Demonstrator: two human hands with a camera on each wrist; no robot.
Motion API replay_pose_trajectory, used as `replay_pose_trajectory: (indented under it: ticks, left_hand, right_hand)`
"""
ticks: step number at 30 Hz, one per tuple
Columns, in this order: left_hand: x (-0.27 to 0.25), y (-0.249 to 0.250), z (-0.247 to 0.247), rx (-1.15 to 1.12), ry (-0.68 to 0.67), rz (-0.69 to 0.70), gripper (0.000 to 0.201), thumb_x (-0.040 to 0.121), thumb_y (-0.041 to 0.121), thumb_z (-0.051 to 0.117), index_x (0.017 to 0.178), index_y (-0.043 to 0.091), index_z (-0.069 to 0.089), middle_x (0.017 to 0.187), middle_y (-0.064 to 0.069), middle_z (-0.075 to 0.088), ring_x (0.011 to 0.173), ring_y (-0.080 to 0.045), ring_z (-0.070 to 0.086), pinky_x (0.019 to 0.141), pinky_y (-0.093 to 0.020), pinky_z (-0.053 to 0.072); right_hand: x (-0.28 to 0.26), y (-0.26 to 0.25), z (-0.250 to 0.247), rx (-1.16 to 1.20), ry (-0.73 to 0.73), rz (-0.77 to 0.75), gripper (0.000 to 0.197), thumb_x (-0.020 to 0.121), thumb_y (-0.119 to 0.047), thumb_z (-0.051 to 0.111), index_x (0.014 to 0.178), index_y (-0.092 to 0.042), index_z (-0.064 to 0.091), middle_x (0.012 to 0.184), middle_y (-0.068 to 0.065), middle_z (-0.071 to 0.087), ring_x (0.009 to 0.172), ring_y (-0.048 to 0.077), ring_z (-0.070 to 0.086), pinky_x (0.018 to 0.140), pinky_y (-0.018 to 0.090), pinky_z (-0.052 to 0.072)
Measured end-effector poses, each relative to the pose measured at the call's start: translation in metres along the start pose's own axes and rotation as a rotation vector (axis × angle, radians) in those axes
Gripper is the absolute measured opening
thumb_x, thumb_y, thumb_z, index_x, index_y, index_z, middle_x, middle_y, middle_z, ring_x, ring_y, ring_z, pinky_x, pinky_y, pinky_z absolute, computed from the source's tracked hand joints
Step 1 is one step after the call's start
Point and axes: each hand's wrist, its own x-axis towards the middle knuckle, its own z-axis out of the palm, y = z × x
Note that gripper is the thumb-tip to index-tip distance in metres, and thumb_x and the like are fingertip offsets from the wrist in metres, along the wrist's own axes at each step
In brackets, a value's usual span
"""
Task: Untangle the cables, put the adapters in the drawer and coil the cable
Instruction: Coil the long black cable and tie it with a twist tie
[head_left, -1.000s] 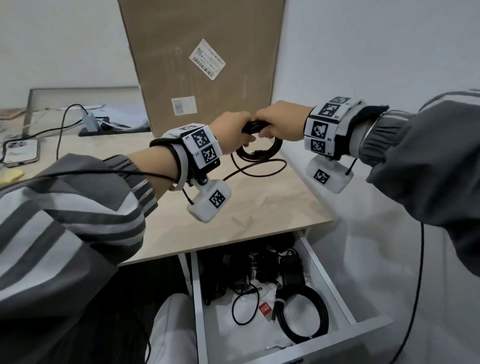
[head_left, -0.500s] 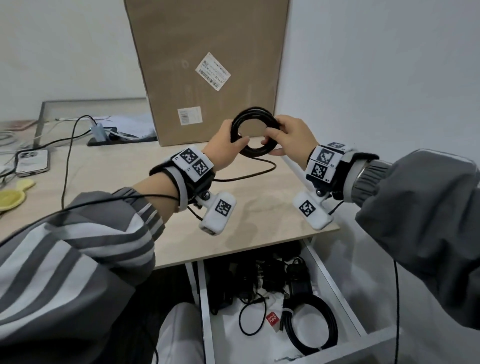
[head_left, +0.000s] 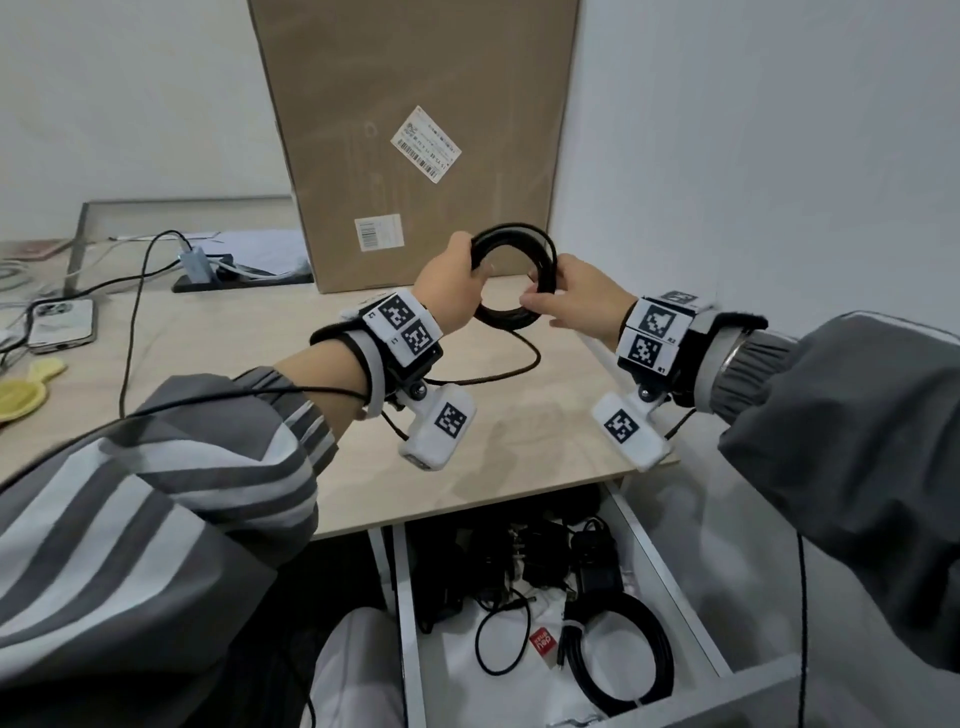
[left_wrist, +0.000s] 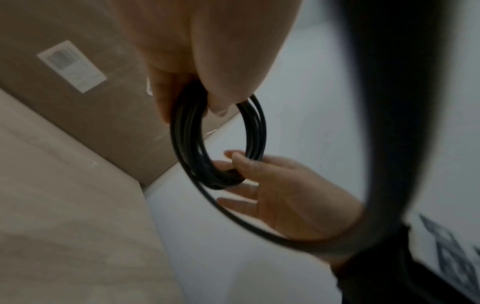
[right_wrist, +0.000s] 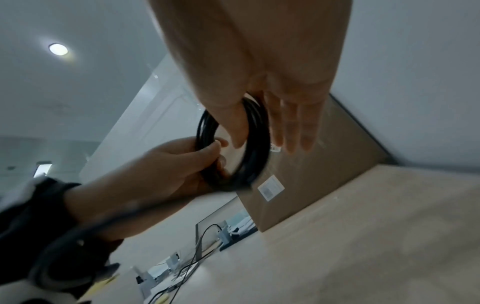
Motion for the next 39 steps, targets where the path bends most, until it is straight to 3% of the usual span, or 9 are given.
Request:
replay_pose_trajectory:
  ticks: [4,8,14,19,24,28,32,35,39]
  left_hand:
    - [-0.003,0.010,0.003,0.355,-0.092,0.130,0.026,0.099,0.018,0.046,0.117,0.000,0.042,0.103,-0.019,0.060,0.086,-0.031,0.054,0.068,-0.036,0.035]
    - [-0.004,0.010,0.006,0.311,-0.071,0.142,0.031,0.096,0.017,0.051,0.120,0.000,0.041,0.108,-0.019,0.061,0.096,-0.035,0.058,0.072,-0.036,0.038]
    - [-0.011,0.001,-0.002,0.124,-0.025,0.039,0.045,0.092,0.024,0.060,0.128,0.007,0.041,0.110,-0.008,0.059,0.093,-0.022,0.055,0.073,-0.027,0.038]
    - [-0.024,-0.017,0.014,0.136,-0.251,-0.150,0.084,0.090,0.047,0.058,0.148,0.008,0.013,0.142,-0.013,0.043,0.126,-0.028,0.048,0.098,-0.035,0.039]
    - [-0.021,-0.019,0.011,0.035,-0.208,-0.186,0.079,0.093,0.048,0.052,0.150,0.011,0.013,0.150,-0.010,0.037,0.131,-0.026,0.043,0.100,-0.033,0.036]
    - [-0.004,-0.017,0.009,-0.123,-0.182,-0.191,0.086,0.089,0.051,0.057,0.151,0.013,0.010,0.152,-0.007,0.031,0.132,-0.024,0.041,0.103,-0.032,0.038]
    - [0.010,-0.021,0.018,-0.274,-0.205,-0.214,0.105,0.077,0.056,0.069,0.151,0.022,0.004,0.150,-0.001,0.031,0.129,-0.022,0.040,0.106,-0.042,0.039]
    - [0.014,-0.022,0.024,-0.391,-0.198,-0.151,0.078,0.081,0.046,0.069,0.142,0.018,0.029,0.126,0.002,0.052,0.116,-0.016,0.050,0.088,-0.031,0.043]
    - [0.011,-0.023,0.035,-0.478,-0.125,-0.102,0.023,0.092,0.038,0.058,0.095,0.016,0.053,0.086,-0.004,0.065,0.079,-0.018,0.065,0.084,-0.041,0.052]
  right_hand:
    - [0.014,-0.017,-0.010,-0.425,0.017,-0.161,0.068,0.088,-0.022,0.066,0.144,-0.015,0.027,0.137,0.015,0.050,0.123,0.030,0.050,0.101,0.035,0.040]
    - [0.026,-0.028,-0.002,-0.809,-0.091,-0.235,0.027,0.096,-0.010,0.045,0.123,-0.007,0.050,0.111,0.017,0.062,0.100,0.033,0.058,0.082,0.038,0.045]
    - [0.022,-0.010,0.008,-0.594,0.177,-0.254,0.017,0.097,-0.005,0.040,0.112,-0.005,0.048,0.093,0.013,0.059,0.080,0.030,0.055,0.067,0.036,0.040]
    - [0.034,0.007,0.004,-0.275,0.443,0.015,0.015,0.096,-0.006,0.039,0.110,-0.001,0.044,0.102,0.020,0.061,0.089,0.035,0.062,0.076,0.043,0.049]
    - [0.042,0.014,-0.002,-0.215,0.412,0.178,0.020,0.097,-0.006,0.039,0.116,0.003,0.040,0.112,0.023,0.058,0.096,0.038,0.062,0.080,0.043,0.050]
    - [0.038,0.015,0.002,-0.201,0.366,0.145,0.019,0.096,-0.008,0.038,0.113,-0.001,0.041,0.109,0.022,0.060,0.093,0.038,0.064,0.083,0.048,0.052]
    - [0.027,0.008,0.005,-0.204,0.305,0.057,0.019,0.097,-0.009,0.040,0.113,0.000,0.043,0.105,0.018,0.063,0.090,0.032,0.064,0.075,0.040,0.051]
    - [0.021,0.003,0.006,-0.152,0.285,0.006,0.017,0.099,-0.010,0.034,0.112,-0.002,0.043,0.102,0.014,0.063,0.082,0.024,0.066,0.063,0.028,0.044]
    - [0.021,0.008,0.013,0.054,0.308,0.041,0.011,0.101,-0.015,0.033,0.104,-0.009,0.042,0.091,0.010,0.061,0.078,0.021,0.067,0.060,0.024,0.044]
